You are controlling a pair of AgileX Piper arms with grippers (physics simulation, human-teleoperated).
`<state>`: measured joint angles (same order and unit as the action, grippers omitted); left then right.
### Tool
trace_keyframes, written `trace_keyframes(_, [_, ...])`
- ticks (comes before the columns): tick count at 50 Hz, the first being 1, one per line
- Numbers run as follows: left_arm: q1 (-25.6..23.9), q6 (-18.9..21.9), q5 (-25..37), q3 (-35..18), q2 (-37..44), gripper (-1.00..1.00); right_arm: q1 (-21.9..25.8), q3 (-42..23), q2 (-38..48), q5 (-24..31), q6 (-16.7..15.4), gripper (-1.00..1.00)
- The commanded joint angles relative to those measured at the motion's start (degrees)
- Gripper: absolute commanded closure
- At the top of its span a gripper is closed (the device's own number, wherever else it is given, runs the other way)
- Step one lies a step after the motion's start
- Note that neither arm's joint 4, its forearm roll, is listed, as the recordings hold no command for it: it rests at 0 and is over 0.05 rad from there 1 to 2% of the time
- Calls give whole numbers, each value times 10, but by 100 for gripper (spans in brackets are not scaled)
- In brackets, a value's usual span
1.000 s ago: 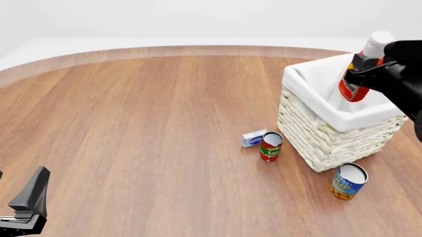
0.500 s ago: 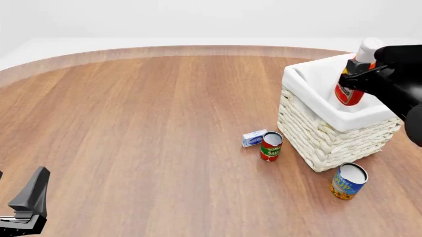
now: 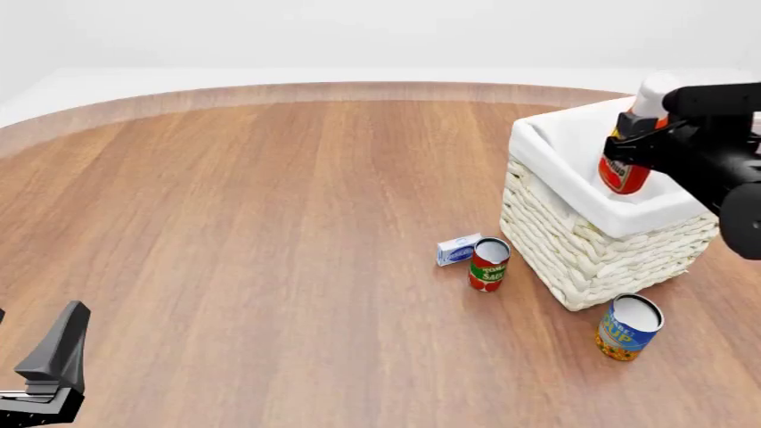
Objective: Pick up the ketchup, and put it in the basket.
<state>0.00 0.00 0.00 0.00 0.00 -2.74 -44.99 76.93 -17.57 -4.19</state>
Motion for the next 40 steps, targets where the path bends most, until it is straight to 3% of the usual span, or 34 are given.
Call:
trace_keyframes(1, [0, 0, 0, 0, 0, -100, 0, -4, 12, -3, 7, 100])
trace_keyframes(16, [0, 0, 0, 0, 0, -100, 1, -6, 14, 0, 7, 100])
trace_keyframes(17, [0, 0, 0, 0, 0, -100, 2, -6, 14, 1, 7, -100])
trace_keyframes(40, [0, 0, 0, 0, 0, -100, 12, -4, -4, 8, 7, -100])
